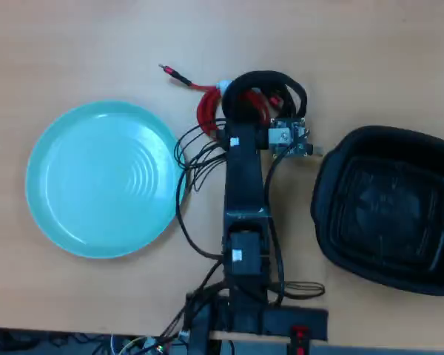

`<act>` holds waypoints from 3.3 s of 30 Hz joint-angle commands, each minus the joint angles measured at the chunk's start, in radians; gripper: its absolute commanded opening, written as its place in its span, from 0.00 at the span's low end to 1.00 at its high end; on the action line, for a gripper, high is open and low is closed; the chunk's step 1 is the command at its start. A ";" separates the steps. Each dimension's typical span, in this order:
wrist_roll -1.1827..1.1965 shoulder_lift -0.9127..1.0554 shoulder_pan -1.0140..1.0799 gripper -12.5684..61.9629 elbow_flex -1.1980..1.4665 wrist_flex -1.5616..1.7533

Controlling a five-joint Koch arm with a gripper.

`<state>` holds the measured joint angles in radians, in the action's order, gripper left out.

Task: Put a black charging cable in a black bowl and put a red charging cable in a green bowl

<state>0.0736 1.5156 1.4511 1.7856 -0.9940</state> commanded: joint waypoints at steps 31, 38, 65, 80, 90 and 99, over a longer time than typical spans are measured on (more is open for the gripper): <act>-0.051 0.005 0.025 0.08 -0.104 0.035; -0.049 0.015 0.048 0.08 -0.140 0.009; -0.046 0.459 0.118 0.08 -0.305 -0.262; -0.038 0.552 0.143 0.08 -0.235 -0.307; -0.046 0.371 0.155 0.20 -0.181 -0.227; -0.043 0.371 0.155 0.59 -0.095 -0.221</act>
<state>0.0353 1.8822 1.6061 1.7303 -1.2625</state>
